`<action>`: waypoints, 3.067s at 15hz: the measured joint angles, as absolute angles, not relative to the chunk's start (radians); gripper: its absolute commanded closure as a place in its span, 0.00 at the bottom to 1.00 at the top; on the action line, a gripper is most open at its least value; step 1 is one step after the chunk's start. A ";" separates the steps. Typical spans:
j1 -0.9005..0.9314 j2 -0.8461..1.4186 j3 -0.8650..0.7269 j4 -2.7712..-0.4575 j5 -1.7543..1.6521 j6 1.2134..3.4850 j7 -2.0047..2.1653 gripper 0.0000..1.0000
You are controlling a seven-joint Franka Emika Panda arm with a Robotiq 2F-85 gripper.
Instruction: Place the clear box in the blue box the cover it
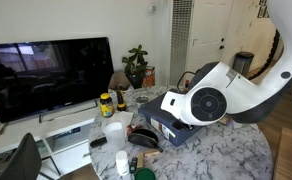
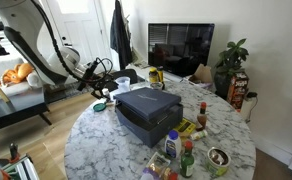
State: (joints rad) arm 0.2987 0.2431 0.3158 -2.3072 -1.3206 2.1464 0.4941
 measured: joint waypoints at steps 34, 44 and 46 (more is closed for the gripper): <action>0.148 -0.180 0.208 -2.448 -0.688 2.273 1.386 0.00; 0.054 -0.049 0.096 -2.377 -0.506 2.302 1.403 0.00; 0.040 -0.014 0.067 -2.374 -0.406 2.329 1.374 0.00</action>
